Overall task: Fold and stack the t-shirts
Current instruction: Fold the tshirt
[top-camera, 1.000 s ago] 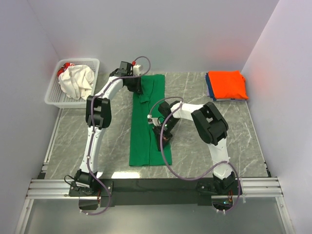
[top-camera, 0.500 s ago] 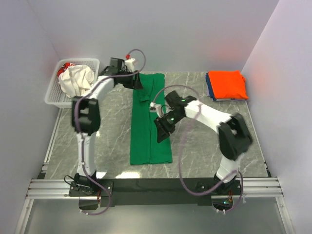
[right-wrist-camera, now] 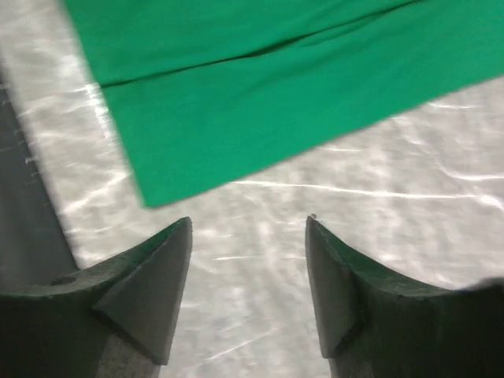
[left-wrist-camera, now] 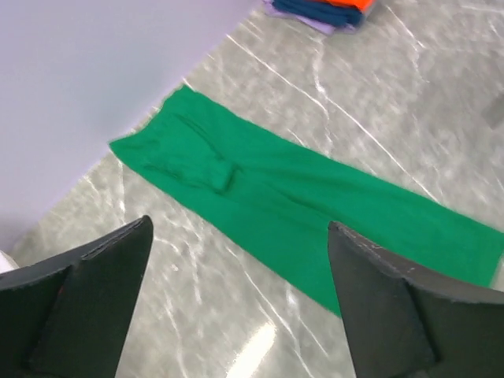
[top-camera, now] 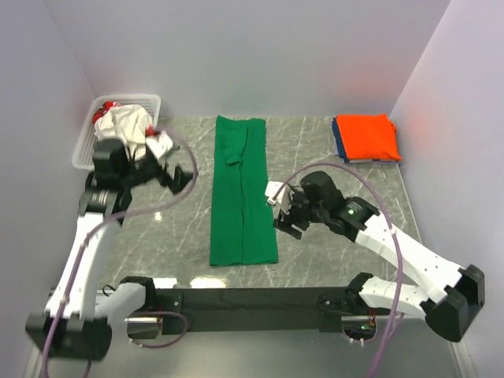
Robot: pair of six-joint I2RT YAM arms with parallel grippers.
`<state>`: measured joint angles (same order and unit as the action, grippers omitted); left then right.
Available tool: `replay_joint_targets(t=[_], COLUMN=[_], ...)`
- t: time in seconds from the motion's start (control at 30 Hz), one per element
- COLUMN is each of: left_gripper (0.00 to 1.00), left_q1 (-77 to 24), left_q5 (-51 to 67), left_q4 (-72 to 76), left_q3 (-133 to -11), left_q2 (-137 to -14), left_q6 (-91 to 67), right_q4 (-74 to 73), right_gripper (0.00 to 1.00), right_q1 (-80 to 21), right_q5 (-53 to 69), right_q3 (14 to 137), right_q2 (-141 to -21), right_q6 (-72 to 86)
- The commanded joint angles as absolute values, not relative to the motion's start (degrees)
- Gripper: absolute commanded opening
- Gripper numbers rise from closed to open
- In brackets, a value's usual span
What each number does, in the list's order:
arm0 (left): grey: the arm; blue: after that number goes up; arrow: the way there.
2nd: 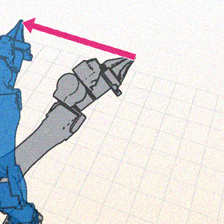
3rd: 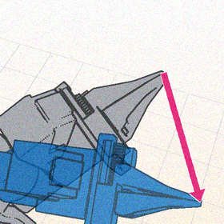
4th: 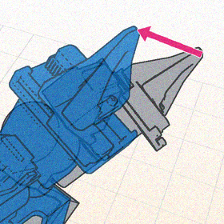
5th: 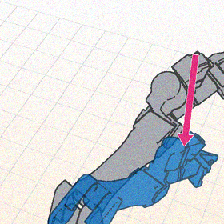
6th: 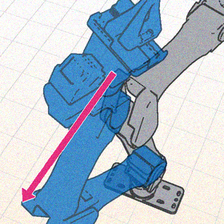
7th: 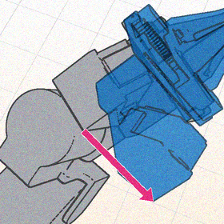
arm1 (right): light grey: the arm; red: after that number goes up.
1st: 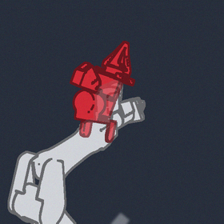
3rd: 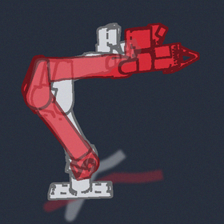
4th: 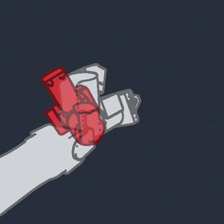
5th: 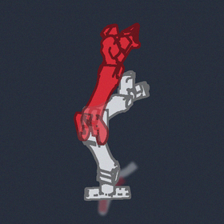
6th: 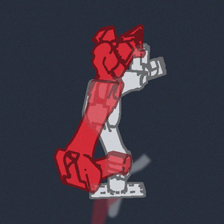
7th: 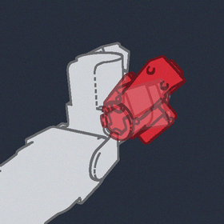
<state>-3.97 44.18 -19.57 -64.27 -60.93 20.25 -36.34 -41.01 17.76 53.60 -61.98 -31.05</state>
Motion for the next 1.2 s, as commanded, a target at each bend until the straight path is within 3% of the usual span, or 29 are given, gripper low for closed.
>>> replay_joint_targets(t=[0.0,0.03,0.13,0.27,0.5,0.67,0.77,0.83,0.93,1.17], left_gripper=[0.99,0.99,0.99,0.99,0.97,0.75,0.57,0.50,0.47,0.45], left_q1=[-3.96,-3.96,-4.30,-7.11,-12.82,-21.52,-26.69,-30.91,-34.70,-42.53], left_q5=[46.58,47.45,54.04,53.71,47.73,42.64,37.64,35.78,32.53,28.04], left_q4=[-17.95,-16.71,-23.68,-38.79,-42.99,-40.00,-33.14,-30.96,-28.40,-19.70], left_q3=[-55.04,-53.37,-49.14,-46.07,-33.33,-25.41,-22.51,-21.98,-21.27,-18.63], left_q2=[-51.79,-49.59,-44.48,-43.51,-36.48,-33.05,-34.27,-35.76,-38.49,-44.20], left_q6=[24.53,23.83,27.49,43.70,56.68,58.19,54.49,54.32,53.00,50.36], right_q4=[-21.94,-19.54,-15.12,-24.76,-13.56,-10.64,-7.13,-4.75,-3.69,-2.99], right_gripper=[0.83,0.90,0.91,0.91,0.92,0.92,0.84,0.79,0.71,0.63], right_q1=[-41.22,-41.31,-41.31,-42.45,-56.05,-58.71,-59.76,-59.85,-59.94,-60.82], right_q5=[11.06,12.12,20.20,28.04,11.88,11.86,11.86,13.44,16.59,17.76], right_q3=[51.95,51.25,48.43,49.84,31.30,27.26,24.27,23.03,21.80,19.86], right_q2=[-55.13,-54.15,-53.26,-56.42,-50.01,-51.59,-52.82,-53.87,-54.84,-57.74], right_q6=[-33.75,-32.97,-31.73,-40.32,-50.97,-51.41,-53.52,-54.57,-56.76,-60.47])
